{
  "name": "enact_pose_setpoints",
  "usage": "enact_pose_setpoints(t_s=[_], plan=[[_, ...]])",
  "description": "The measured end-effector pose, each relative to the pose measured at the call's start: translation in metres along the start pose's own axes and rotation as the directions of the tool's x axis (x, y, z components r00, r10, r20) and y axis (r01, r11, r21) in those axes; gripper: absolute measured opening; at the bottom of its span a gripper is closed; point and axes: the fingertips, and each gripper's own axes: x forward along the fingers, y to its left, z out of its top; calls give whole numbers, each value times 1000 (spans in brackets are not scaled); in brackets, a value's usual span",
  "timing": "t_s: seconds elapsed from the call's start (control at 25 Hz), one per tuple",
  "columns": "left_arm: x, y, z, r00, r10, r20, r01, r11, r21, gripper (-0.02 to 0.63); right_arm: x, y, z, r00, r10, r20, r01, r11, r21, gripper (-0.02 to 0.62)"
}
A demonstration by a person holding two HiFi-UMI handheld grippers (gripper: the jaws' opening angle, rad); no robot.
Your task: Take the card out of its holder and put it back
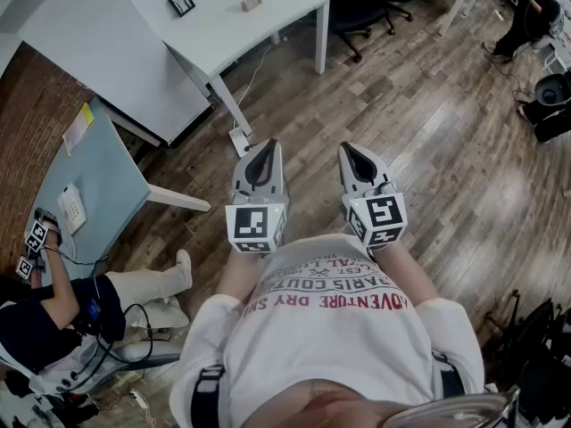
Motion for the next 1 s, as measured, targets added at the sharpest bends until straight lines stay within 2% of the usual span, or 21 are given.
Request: enact_pose_setpoints(t_s=[0.2, 0.56, 0.64, 1.0], plan=[[10, 6, -5, 999, -32, -16, 31, 999, -21, 28, 14, 3, 0, 1000, 0, -8, 0, 1000, 3, 25], [26, 9, -12, 996, -83, -35, 84, 996, 13, 28, 30, 0, -5, 1000, -14, -16, 15, 1000, 23, 25], [28, 10, -15, 994, -96, -44, 96, 995, -1, 28, 34, -1, -6, 1000, -20, -8, 20, 999, 43, 25], [72, 27, -44, 991, -79, -106, 76, 997, -31, 28, 75, -37, -33, 998, -27, -61, 34, 993, 111, 26]])
